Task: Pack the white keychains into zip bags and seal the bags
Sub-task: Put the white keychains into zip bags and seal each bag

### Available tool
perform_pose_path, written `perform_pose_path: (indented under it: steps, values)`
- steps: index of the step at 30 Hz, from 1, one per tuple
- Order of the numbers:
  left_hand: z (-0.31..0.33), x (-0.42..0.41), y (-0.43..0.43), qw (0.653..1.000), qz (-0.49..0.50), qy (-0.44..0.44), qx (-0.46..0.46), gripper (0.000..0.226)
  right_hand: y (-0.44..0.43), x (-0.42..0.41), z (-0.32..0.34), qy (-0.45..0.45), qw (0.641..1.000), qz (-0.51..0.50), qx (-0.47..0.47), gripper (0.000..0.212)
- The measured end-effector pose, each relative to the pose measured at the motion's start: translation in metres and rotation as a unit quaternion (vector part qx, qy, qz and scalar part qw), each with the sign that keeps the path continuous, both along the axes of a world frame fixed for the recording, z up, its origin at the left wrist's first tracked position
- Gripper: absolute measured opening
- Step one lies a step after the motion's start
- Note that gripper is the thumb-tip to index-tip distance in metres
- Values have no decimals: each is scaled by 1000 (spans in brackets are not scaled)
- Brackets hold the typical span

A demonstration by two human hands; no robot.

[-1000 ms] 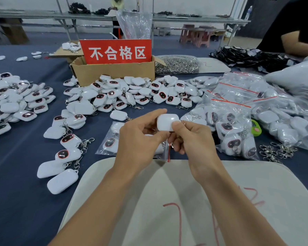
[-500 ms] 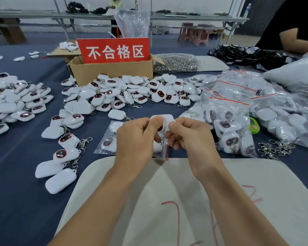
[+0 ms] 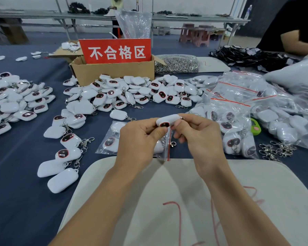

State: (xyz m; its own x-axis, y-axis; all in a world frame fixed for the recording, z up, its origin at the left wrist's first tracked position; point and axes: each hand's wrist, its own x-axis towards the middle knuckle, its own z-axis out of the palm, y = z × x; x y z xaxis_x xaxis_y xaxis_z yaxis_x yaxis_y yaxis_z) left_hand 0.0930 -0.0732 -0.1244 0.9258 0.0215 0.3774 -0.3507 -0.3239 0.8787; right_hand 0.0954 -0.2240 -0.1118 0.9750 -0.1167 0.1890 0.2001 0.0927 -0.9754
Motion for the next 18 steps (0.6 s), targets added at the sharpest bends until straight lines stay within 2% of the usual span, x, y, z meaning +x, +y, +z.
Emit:
perform_pose_path:
  steps: [8, 13, 16, 18]
  values:
    - [-4, 2, 1, 1000, 15, -15, 6, 20, 1, 0, 0, -11, 1000, -3, -18, 23]
    - [-1, 0, -2, 999, 20, 17, 30, 14, -1, 0, 2, 5, 1000, -14, -10, 20]
    - [0, -4, -5, 998, 39, 21, 33, 11, -2, 1, 1, 25, 999, -43, -15, 26]
    - [-1, -4, -6, 993, 83, 30, 79, 17, -4, 3, -2, 55, 994, -85, -42, 27]
